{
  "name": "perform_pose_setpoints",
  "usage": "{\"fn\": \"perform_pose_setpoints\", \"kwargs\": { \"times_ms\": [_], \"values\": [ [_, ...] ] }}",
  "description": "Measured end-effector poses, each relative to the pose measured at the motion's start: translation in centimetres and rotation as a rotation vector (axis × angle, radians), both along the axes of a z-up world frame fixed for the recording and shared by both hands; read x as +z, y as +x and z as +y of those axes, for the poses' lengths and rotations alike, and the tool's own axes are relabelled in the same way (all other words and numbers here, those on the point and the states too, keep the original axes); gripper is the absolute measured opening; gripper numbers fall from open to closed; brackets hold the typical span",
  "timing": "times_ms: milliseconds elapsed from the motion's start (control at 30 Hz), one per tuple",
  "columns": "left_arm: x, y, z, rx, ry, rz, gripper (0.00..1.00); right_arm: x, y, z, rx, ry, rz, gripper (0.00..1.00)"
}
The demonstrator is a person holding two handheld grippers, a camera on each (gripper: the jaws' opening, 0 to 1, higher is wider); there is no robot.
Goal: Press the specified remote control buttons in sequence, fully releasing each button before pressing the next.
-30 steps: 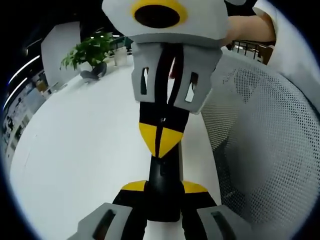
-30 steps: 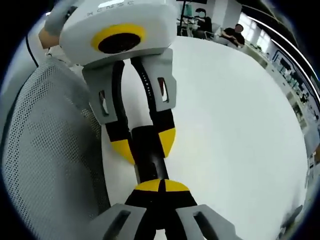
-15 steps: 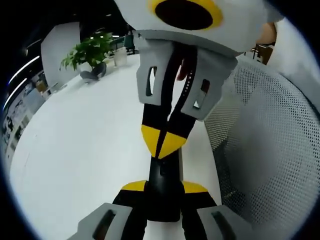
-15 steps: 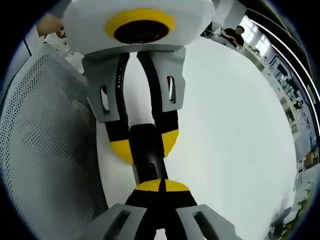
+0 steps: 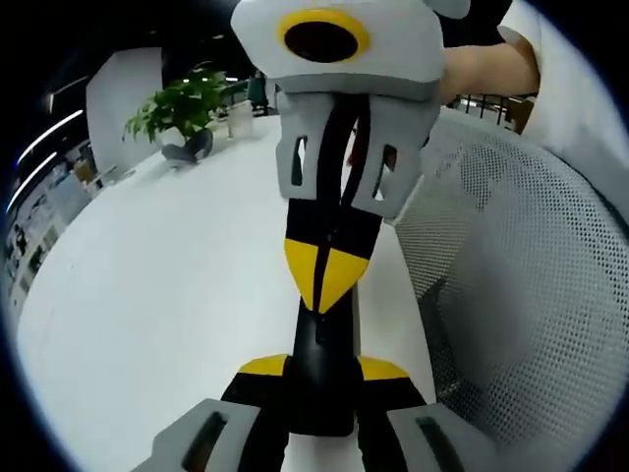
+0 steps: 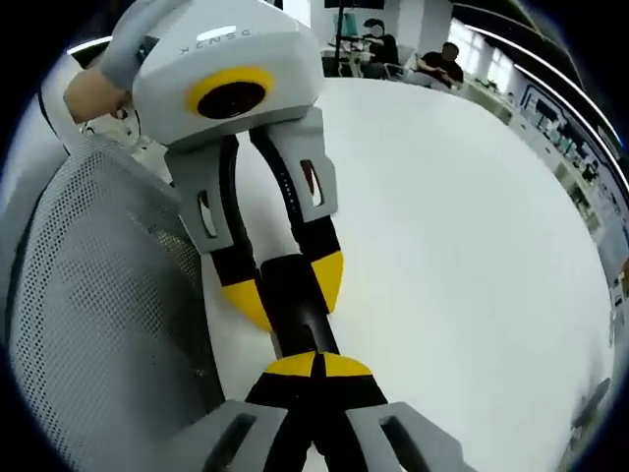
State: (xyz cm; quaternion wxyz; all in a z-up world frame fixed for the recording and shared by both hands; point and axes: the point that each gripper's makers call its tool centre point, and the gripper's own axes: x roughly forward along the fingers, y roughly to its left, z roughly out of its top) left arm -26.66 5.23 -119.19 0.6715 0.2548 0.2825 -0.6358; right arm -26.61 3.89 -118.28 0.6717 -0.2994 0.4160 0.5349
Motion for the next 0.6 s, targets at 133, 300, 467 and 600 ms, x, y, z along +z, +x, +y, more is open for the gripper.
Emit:
{"fn": "perform_pose_setpoints", "kwargs": {
  "times_ms": [133, 300, 467, 600],
  "values": [
    [-0.01, 0.00, -0.05, 0.002, -0.014, 0.001, 0.23, 0.00, -0.49, 0.19, 0.035, -0.004, -0.004, 0.00],
    [0.00, 0.03, -0.12, 0.006, -0.021, -0.001, 0.23, -0.03, -0.29, 0.30, 0.049, -0.011, -0.008, 0.00],
    [0.00, 0.01, -0.16, 0.004, -0.018, -0.005, 0.23, -0.19, -0.17, 0.40, 0.102, -0.062, -0.070, 0.00],
    [0.03, 0.01, -0.21, -0.006, -0.006, -0.003, 0.23, -0.36, -0.41, 0.59, 0.150, -0.116, -0.132, 0.00]
  ]
}}
